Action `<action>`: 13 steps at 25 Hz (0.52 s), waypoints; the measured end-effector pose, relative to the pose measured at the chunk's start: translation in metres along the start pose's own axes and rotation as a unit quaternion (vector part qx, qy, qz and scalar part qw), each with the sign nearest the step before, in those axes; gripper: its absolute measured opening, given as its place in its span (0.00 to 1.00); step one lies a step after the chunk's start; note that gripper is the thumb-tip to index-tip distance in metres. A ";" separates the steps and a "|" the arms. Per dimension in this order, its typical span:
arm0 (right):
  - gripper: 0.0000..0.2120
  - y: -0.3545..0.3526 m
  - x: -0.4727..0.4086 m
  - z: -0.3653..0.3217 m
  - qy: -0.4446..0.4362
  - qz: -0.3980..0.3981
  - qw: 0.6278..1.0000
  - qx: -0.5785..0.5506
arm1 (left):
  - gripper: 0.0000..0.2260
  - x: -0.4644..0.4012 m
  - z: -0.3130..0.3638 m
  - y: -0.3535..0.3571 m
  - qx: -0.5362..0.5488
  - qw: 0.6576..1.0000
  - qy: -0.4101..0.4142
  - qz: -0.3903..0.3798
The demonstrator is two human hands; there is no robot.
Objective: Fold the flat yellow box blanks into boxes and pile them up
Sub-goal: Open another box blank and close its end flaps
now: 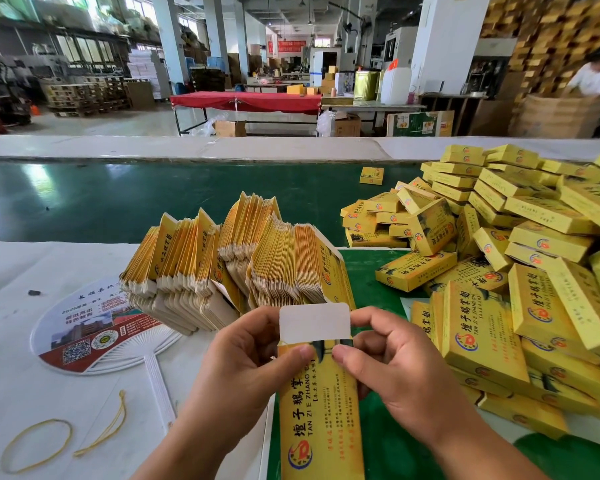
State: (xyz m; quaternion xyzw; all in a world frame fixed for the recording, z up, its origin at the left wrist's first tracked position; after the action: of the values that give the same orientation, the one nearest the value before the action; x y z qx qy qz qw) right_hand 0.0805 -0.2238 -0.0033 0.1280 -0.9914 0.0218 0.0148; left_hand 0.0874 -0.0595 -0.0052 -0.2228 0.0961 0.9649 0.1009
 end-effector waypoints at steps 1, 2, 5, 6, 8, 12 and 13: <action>0.08 0.000 0.001 0.000 -0.003 0.006 1.000 0.002 | 0.13 0.000 0.000 0.000 -0.010 1.000 0.005 0.002; 0.08 0.000 0.001 0.000 -0.007 0.009 1.000 0.003 | 0.12 0.000 0.001 -0.001 -0.018 1.000 0.011 0.004; 0.08 0.001 0.002 -0.001 -0.013 0.005 1.000 0.000 | 0.09 0.000 0.004 -0.001 -0.008 1.000 0.011 0.015; 0.09 0.001 0.002 -0.001 -0.012 0.001 1.000 -0.010 | 0.10 0.000 0.005 -0.002 0.000 1.000 0.007 0.021; 0.10 0.000 0.001 -0.001 -0.011 -0.010 0.999 -0.031 | 0.11 0.000 0.006 -0.002 0.005 1.000 0.001 0.028; 0.08 0.000 0.000 -0.001 -0.013 -0.018 0.999 -0.032 | 0.11 0.000 0.004 -0.002 0.012 0.999 -0.017 0.034; 0.08 0.000 0.000 -0.001 -0.010 -0.019 0.999 -0.035 | 0.10 0.000 0.002 -0.002 0.018 0.999 -0.024 0.033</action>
State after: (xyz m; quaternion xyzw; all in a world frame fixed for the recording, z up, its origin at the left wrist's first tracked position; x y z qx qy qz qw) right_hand 0.0801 -0.2242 -0.0023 0.1460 -0.9891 -0.0149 0.0096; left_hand 0.0869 -0.0569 -0.0035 -0.1945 0.1184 0.9708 0.0756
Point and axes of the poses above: each hand's wrist, its own x-axis away from the middle knuckle, its own y-axis out of the palm, z = x × y, the point moved 7 cm from there along -x, towards the middle knuckle, and after that the axes turned 13 degrees about y, right-handed, at the moved point
